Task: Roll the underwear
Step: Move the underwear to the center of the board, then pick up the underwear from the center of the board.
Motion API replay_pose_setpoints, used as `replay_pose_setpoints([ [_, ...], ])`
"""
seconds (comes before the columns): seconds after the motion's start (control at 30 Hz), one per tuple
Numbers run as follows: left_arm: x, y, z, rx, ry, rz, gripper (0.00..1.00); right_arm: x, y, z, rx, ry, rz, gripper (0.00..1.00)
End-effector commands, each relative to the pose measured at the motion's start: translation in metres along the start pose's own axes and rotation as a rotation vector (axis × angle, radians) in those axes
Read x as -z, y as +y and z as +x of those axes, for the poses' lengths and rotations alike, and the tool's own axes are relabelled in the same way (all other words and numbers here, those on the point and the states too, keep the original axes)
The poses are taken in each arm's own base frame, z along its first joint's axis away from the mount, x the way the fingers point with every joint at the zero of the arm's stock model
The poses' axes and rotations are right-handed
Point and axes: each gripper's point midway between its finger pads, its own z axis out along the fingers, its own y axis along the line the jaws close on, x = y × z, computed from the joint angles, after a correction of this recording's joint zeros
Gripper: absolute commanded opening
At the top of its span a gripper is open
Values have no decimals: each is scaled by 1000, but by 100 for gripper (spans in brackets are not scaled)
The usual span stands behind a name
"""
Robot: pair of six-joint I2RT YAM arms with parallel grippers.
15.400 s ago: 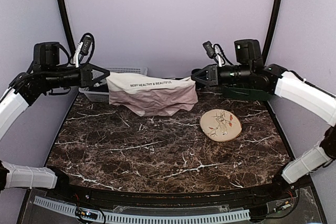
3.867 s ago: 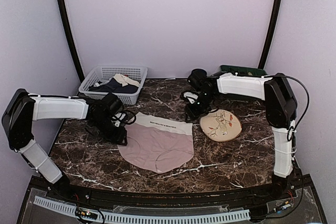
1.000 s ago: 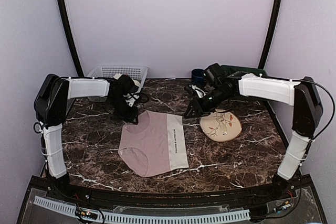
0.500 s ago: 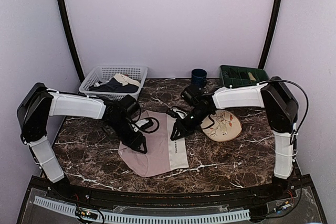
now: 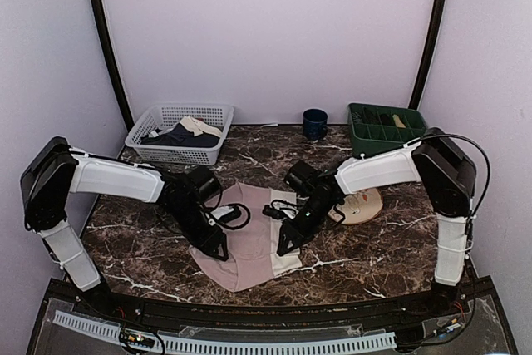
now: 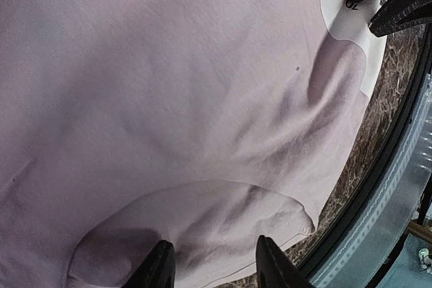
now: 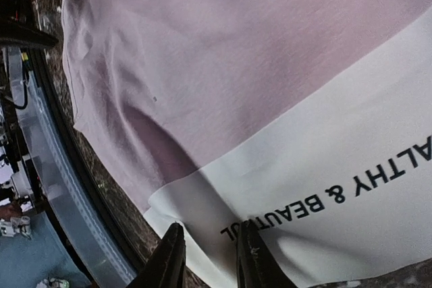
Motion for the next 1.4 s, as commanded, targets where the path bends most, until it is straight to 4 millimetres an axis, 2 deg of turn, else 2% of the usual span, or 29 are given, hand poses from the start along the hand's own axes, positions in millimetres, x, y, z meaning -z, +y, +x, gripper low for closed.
replay_pose_setpoints([
  [0.0, 22, -14, 4, -18, -20, 10, 44, 23, 18, 7, 11, 6, 13, 31],
  [0.1, 47, -15, -24, -34, -94, -23, 49, 57, 20, -22, 24, -72, 39, 36],
  [0.17, 74, -5, -52, -15, -177, -37, 56, 89, 23, -51, 45, -160, 58, 42],
  [0.23, 97, 5, -75, -2, -257, -39, 62, 123, 16, -75, 71, -258, 105, 47],
  [0.3, 124, 23, -102, 3, -356, -73, 66, 156, 7, -98, 106, -359, 152, 51],
  [0.4, 163, 25, -141, -77, -500, -125, 71, 215, 4, -131, 162, -569, 201, 56],
  [0.43, 176, 23, -154, -110, -548, -148, 75, 237, 5, -142, 185, -659, 209, 60],
  [0.47, 188, 22, -167, -135, -598, -174, 79, 255, 6, -151, 209, -735, 218, 69],
  [0.5, 197, 24, -179, -151, -640, -202, 84, 268, 7, -158, 225, -797, 228, 84],
  [0.53, 201, 25, -189, -177, -670, -218, 86, 278, 6, -166, 238, -849, 229, 95],
  [0.57, 197, 26, -196, -223, -676, -222, 86, 284, 2, -173, 226, -888, 226, 100],
  [0.6, 190, 30, -202, -280, -664, -236, 88, 289, -5, -182, 190, -927, 227, 100],
  [0.67, 172, 49, -214, -265, -620, -280, 89, 288, -28, -198, 184, -954, 241, 100],
  [0.7, 162, 56, -218, -263, -574, -282, 90, 286, -46, -204, 158, -948, 252, 100],
  [0.73, 152, 56, -226, -302, -528, -239, 90, 277, -75, -212, 107, -915, 266, 100],
  [0.77, 149, 55, -226, -309, -492, -216, 89, 258, -46, -205, 146, -817, -21, 100],
  [0.8, 139, 58, -226, -322, -453, -190, 88, 240, -42, -195, 157, -718, -153, 99],
  [0.83, 131, 59, -225, -343, -431, -165, 86, 228, -45, -190, 191, -653, -169, 100],
  [0.93, 115, 60, -225, -403, -426, -111, 83, 185, -74, -168, 236, -514, -37, 100],
  [1.1, 92, 64, -229, -443, -390, -42, 77, 150, -110, -140, 218, -415, 68, 92],
  [1.37, 64, 77, -229, -420, -347, -2, 72, 107, -116, -123, 248, -294, 70, 72],
])
